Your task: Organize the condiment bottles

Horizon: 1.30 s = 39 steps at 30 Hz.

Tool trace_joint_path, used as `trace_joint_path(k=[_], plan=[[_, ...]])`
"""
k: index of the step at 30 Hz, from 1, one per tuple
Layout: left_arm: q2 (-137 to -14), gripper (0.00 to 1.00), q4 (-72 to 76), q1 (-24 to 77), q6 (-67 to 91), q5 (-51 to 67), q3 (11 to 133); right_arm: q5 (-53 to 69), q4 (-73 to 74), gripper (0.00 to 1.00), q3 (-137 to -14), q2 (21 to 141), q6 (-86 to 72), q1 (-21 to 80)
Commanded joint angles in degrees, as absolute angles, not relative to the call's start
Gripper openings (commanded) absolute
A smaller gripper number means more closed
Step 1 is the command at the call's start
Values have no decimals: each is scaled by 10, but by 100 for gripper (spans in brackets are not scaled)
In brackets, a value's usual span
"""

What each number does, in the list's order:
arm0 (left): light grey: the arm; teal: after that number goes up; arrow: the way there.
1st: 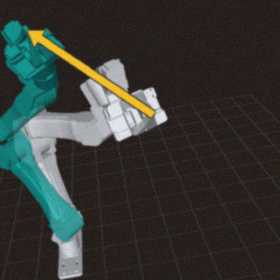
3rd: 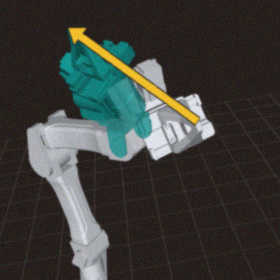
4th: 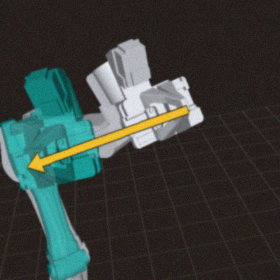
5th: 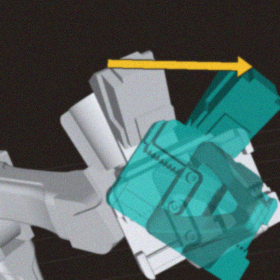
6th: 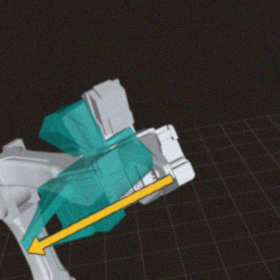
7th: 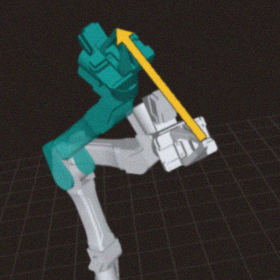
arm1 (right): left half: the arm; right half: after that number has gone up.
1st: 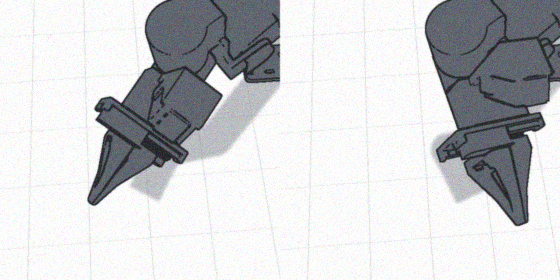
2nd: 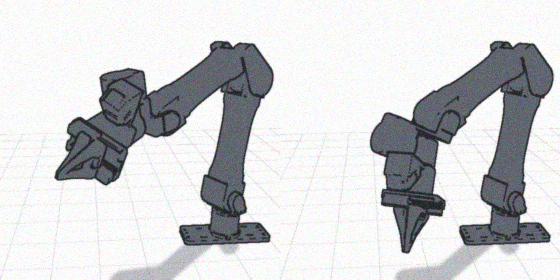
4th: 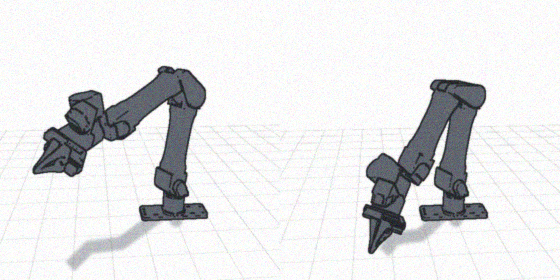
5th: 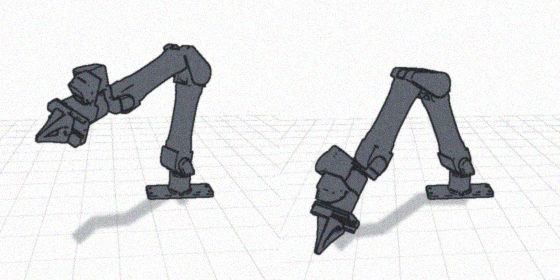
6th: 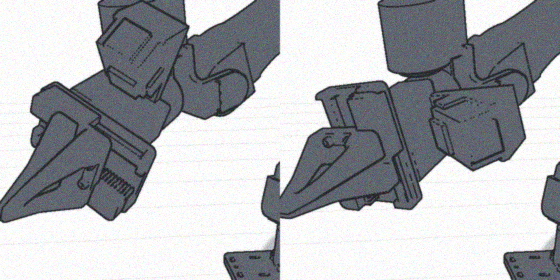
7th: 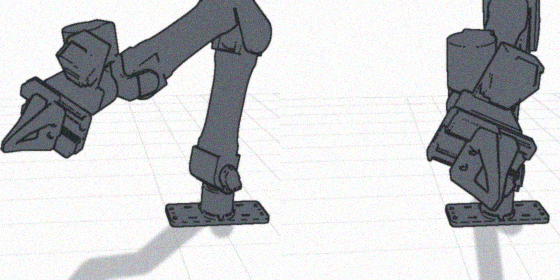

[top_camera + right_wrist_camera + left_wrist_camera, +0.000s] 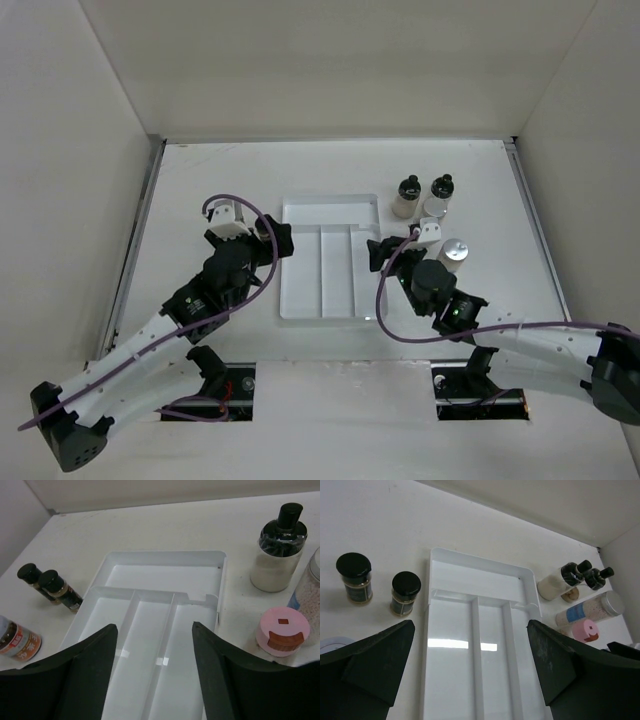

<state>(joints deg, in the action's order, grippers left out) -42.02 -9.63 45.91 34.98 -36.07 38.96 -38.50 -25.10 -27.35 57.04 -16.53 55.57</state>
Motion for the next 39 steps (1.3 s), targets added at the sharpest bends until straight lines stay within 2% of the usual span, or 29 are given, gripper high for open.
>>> trace_joint_path(k=[1, 4, 6, 9, 11, 12, 13, 14, 15, 16, 17, 18, 21, 23, 24, 30, 39], plan=[[-436, 100, -62, 458, 303, -379, 386, -378, -289, 60, -272, 561, -176, 548], [-450, 100, -67, 455, 273, -420, 390, -378, -281, 34, -274, 564, -178, 546], [-454, 100, -74, 458, 249, -469, 388, -378, -272, 23, -278, 564, -179, 545], [-445, 100, -76, 462, 227, -504, 374, -379, -260, 20, -281, 565, -184, 544], [-423, 100, -81, 458, 222, -513, 357, -378, -258, 23, -284, 569, -185, 542], [-406, 97, -87, 456, 223, -514, 346, -378, -255, 24, -286, 570, -185, 542], [-388, 79, -97, 455, 226, -518, 335, -380, -253, 26, -287, 572, -185, 542], [-369, 54, -109, 454, 229, -528, 324, -381, -251, 28, -287, 574, -185, 542], [-353, 41, -124, 453, 237, -544, 316, -381, -251, 29, -287, 576, -185, 540], [-339, 38, -147, 455, 249, -558, 312, -378, -252, 29, -287, 577, -185, 537], [-331, 39, -175, 457, 269, -567, 311, -377, -251, 29, -287, 577, -188, 535], [-328, 44, -205, 457, 294, -566, 314, -375, -250, 29, -287, 576, -191, 532], [-345, 70, -292, 437, 376, -550, 323, -371, -247, 30, -284, 568, -195, 528], [-365, 82, -314, 408, 406, -527, 318, -370, -247, 35, -282, 567, -198, 524], [-373, 84, -314, 393, 410, -513, 316, -370, -247, 39, -282, 569, -199, 523], [-409, 85, -246, 311, 403, -421, 287, -356, -251, 46, -286, 587, -200, 520], [-487, 81, -150, 299, 395, -396, 256, -351, -249, 60, -291, 596, -201, 522]])
